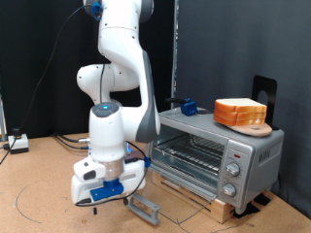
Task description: Make a piece of toast with the oven
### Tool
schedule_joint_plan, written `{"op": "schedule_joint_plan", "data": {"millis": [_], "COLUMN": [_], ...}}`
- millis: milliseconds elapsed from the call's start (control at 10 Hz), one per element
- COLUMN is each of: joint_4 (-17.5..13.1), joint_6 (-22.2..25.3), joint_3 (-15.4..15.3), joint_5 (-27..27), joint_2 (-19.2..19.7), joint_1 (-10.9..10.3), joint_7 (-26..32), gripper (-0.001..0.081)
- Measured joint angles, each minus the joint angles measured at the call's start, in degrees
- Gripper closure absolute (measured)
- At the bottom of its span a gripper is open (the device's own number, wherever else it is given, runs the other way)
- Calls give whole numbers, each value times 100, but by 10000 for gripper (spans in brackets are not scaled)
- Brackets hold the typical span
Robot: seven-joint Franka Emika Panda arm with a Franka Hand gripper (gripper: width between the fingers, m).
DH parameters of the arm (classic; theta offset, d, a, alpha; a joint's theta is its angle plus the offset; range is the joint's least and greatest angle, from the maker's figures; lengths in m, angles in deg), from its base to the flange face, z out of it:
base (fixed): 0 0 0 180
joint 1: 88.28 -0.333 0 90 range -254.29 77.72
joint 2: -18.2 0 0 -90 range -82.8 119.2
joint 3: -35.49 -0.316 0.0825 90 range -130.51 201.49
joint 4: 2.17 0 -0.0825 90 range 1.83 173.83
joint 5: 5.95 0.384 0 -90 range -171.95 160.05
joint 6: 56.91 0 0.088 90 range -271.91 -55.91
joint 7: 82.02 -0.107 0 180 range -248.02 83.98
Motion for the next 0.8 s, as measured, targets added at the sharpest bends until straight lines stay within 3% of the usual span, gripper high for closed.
{"op": "schedule_joint_plan", "data": {"millis": [300, 400, 600, 800], "joint_4": [240, 241, 179, 138], "joint_6": [272, 272, 712, 1381], "joint_3": [74, 66, -111, -164], "joint_5": [2, 2, 851, 1567], "joint_2": [-566, -549, -676, -1070], "joint_1": [219, 219, 266, 288], "joint_7": [438, 437, 1095, 1738], "gripper": [-3, -3, -3, -3]}}
